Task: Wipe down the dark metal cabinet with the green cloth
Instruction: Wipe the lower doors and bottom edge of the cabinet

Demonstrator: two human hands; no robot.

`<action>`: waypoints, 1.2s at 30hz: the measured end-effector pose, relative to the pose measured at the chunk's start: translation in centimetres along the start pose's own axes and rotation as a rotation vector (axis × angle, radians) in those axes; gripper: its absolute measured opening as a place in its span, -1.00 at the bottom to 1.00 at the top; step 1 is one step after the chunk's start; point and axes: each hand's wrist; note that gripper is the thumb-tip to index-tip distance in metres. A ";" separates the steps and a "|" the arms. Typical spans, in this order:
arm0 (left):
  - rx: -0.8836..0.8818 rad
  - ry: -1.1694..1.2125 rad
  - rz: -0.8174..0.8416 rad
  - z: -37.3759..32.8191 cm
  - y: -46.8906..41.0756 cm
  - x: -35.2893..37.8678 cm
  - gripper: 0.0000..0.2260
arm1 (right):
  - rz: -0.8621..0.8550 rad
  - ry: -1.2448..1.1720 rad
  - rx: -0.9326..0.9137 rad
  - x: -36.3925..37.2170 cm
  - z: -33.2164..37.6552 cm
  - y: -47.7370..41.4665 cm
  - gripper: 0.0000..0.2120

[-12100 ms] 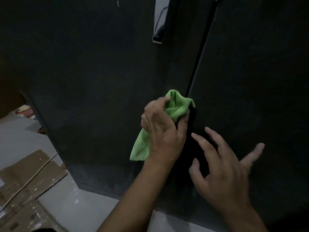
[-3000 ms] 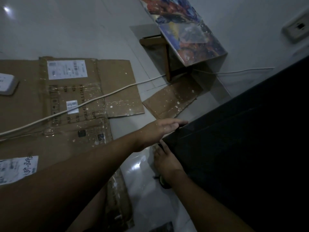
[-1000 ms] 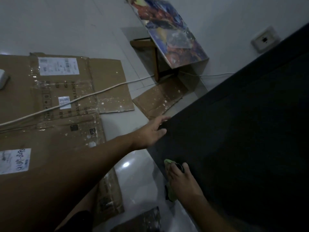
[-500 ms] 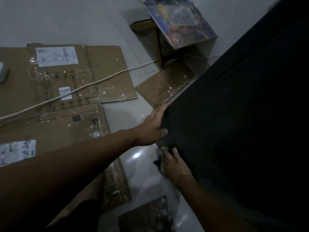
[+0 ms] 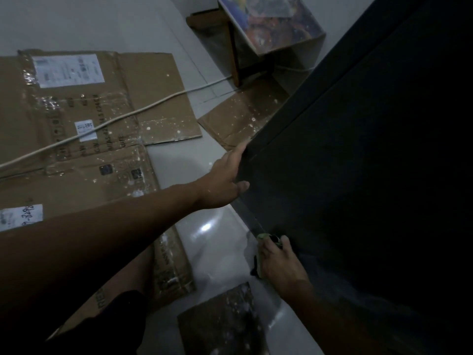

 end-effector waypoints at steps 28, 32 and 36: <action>-0.194 -0.324 0.205 -26.7 16.9 8.2 -0.46 | -0.871 -0.133 0.562 2.6 1.1 31.4 -0.67; -0.215 -0.343 0.301 -27.1 20.4 13.3 -0.73 | -1.192 -0.298 0.733 0.3 0.5 32.9 -0.87; -0.071 0.132 0.167 -25.3 21.5 20.3 -0.81 | -1.371 -0.458 0.835 -1.1 0.8 32.5 -0.88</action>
Point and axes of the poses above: each hand's wrist, its own y-axis away from the middle knuckle, its own x-axis out of the palm, z = x × y, and after that the axes turned 10 degrees about -x, right-handed
